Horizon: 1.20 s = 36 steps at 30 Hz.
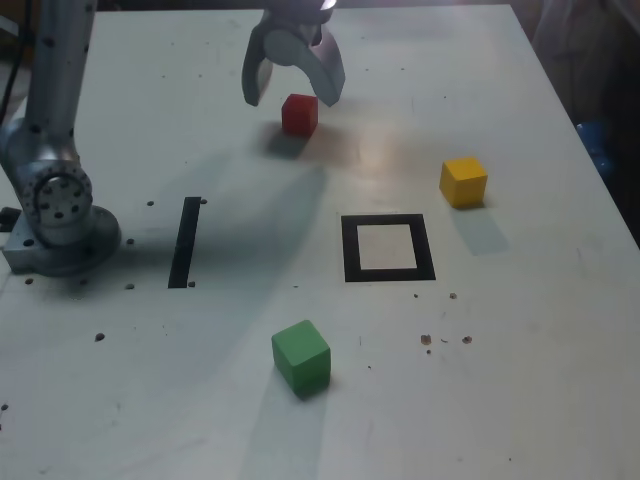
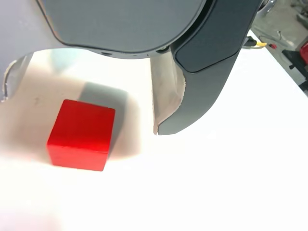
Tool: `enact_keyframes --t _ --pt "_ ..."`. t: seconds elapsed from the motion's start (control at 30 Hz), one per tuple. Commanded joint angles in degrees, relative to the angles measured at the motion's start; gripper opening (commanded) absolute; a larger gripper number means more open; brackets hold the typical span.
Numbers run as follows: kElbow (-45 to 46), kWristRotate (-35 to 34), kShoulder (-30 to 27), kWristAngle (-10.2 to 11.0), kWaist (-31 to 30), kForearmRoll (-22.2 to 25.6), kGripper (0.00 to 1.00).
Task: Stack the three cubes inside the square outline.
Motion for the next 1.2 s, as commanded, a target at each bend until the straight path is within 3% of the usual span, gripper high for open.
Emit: enact_keyframes --t 0.0,0.33,0.8,1.17 --pt "-1.39 0.31 2.37 0.18 0.52 -0.04 0.96" --pt "-3.32 0.27 6.17 0.13 1.24 -0.20 0.86" --pt "-3.02 -1.37 6.77 -0.26 1.17 -0.65 0.35" --pt "-2.89 -1.38 6.73 -0.35 0.34 -0.64 0.31"
